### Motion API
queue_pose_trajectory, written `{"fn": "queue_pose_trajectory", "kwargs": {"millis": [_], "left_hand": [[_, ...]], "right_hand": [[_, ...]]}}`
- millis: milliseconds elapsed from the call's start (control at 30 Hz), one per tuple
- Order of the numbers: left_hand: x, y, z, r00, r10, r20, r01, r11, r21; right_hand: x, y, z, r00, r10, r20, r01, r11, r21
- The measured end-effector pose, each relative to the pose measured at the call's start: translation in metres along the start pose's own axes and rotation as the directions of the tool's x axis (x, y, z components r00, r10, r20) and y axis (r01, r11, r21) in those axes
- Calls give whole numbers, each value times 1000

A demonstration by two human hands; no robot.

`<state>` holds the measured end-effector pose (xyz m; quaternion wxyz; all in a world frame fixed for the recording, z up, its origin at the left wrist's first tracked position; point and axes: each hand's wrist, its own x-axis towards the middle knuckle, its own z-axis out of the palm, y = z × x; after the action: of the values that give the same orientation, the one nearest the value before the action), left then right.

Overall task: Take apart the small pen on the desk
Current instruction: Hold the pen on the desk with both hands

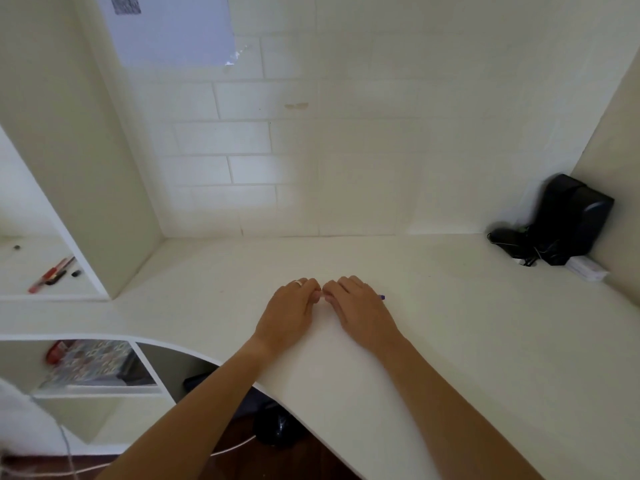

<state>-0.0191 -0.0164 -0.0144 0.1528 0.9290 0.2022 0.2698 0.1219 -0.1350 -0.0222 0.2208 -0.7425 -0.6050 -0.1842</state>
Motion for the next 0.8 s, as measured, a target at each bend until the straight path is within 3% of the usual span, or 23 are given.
{"fn": "queue_pose_trajectory", "kwargs": {"millis": [333, 433, 500, 600, 700, 800], "left_hand": [[-2, 2, 1, 997, 72, -39, -70, 996, 54], [-2, -6, -3, 985, -103, -141, 102, 995, -11], [-2, -12, -7, 937, -245, -248, 216, 967, -136], [0, -12, -10, 871, -386, -304, 303, 909, -286], [7, -18, -13, 857, -433, -280, 343, 884, -317], [21, -29, -24, 904, -356, -236, 319, 930, -183]], "right_hand": [[-3, -5, -6, 997, 47, -66, -55, 990, -130], [-4, -4, -12, 986, 135, -97, -149, 976, -157], [-4, -3, -12, 982, 164, -99, -178, 970, -164], [-3, -2, -8, 981, 150, -125, -166, 978, -126], [-3, 1, -4, 978, 165, -127, -175, 982, -71], [-3, 2, -1, 975, 176, -135, -185, 981, -59]]}}
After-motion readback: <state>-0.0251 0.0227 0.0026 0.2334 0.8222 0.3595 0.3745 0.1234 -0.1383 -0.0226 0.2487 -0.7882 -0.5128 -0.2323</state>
